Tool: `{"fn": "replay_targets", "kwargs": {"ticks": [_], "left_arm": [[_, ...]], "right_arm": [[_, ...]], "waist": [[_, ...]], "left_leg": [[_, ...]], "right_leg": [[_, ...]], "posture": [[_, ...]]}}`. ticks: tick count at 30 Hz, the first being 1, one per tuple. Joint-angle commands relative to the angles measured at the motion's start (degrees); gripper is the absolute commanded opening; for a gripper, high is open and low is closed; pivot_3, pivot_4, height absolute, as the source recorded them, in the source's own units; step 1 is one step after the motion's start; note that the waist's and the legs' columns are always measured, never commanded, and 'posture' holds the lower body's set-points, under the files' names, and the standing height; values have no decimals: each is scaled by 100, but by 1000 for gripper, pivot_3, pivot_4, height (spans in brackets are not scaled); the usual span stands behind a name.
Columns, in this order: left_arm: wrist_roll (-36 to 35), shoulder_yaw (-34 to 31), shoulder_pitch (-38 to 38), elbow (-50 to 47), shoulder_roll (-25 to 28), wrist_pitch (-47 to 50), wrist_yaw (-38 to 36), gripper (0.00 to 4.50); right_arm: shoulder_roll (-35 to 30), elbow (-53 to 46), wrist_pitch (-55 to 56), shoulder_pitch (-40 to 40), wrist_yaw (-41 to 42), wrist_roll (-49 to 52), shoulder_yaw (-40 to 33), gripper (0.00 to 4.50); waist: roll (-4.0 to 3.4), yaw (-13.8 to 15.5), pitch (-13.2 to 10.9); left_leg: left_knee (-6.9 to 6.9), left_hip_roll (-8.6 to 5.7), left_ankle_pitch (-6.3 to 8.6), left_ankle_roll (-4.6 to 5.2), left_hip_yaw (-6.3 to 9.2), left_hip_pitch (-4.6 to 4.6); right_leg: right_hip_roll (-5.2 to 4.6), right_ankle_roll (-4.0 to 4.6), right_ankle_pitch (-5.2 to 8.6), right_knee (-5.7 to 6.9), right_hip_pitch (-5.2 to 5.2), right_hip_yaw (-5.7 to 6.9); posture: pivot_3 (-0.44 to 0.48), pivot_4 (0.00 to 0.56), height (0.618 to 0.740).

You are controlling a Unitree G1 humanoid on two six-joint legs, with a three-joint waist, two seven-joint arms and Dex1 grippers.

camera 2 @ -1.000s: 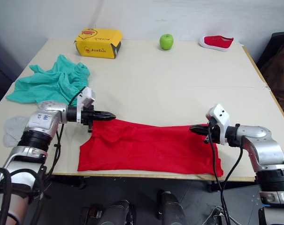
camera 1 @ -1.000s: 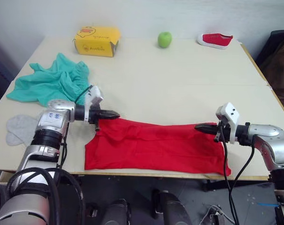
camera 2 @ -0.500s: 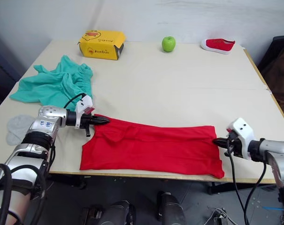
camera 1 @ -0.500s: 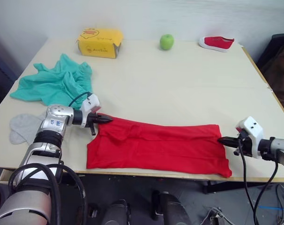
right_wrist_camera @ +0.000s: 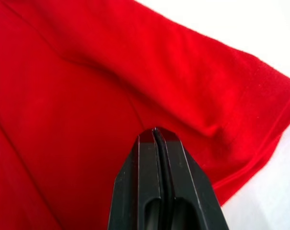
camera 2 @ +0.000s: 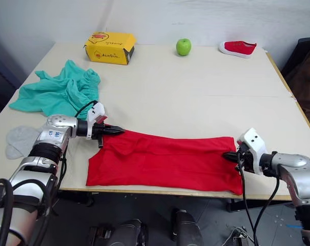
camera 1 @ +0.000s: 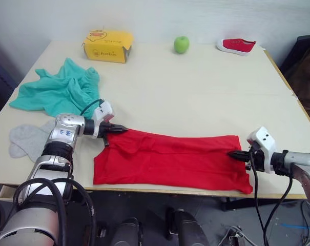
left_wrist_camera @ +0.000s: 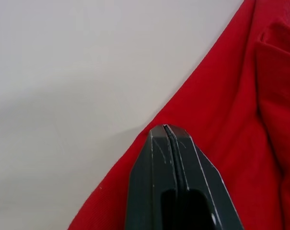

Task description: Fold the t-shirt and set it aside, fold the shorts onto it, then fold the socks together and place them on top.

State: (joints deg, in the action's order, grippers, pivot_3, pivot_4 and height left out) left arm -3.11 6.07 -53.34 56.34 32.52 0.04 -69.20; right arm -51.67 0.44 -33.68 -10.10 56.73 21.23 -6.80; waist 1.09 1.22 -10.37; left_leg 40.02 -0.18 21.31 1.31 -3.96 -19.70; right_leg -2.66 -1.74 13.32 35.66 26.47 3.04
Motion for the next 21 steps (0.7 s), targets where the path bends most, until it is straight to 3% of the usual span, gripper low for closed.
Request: {"fn": "replay_targets", "kwargs": {"ticks": [1,6,10,14,21], "left_arm": [[73,-28,85,-131,79,-124,-42,0],[258,-28,90,180,207,-421,97,0],[271,-76,59,332,237,-550,184,0],[63,-218,-12,109,180,-392,77,0],[147,-108,122,-207,48,-323,16,0]], "right_arm": [[-340,7,-110,346,167,-127,-38,38],[-870,-90,-248,802,653,177,-511,38],[-907,-251,-469,589,950,681,-833,38],[-552,-378,-905,-160,706,1038,-705,38],[168,-109,-695,-807,101,465,125,38]], "waist": [[0,25,0],[4,36,3],[5,-22,3],[5,-109,2],[7,-75,1]], "left_leg": [[0,0,0,1,0,0],[2,-2,5,10,5,2],[1,-1,7,12,-2,10],[0,-1,9,18,-5,23],[-2,2,-1,-8,3,-2]], "right_leg": [[0,0,0,-2,-2,0],[-2,-3,-1,-11,-12,4],[-1,-3,-1,-14,-11,-3],[-1,-2,-1,-5,-11,-8],[0,4,3,9,7,1]], "posture": [[0,150,740],[0,150,740],[0,150,740],[0,150,740],[0,150,740]]}}
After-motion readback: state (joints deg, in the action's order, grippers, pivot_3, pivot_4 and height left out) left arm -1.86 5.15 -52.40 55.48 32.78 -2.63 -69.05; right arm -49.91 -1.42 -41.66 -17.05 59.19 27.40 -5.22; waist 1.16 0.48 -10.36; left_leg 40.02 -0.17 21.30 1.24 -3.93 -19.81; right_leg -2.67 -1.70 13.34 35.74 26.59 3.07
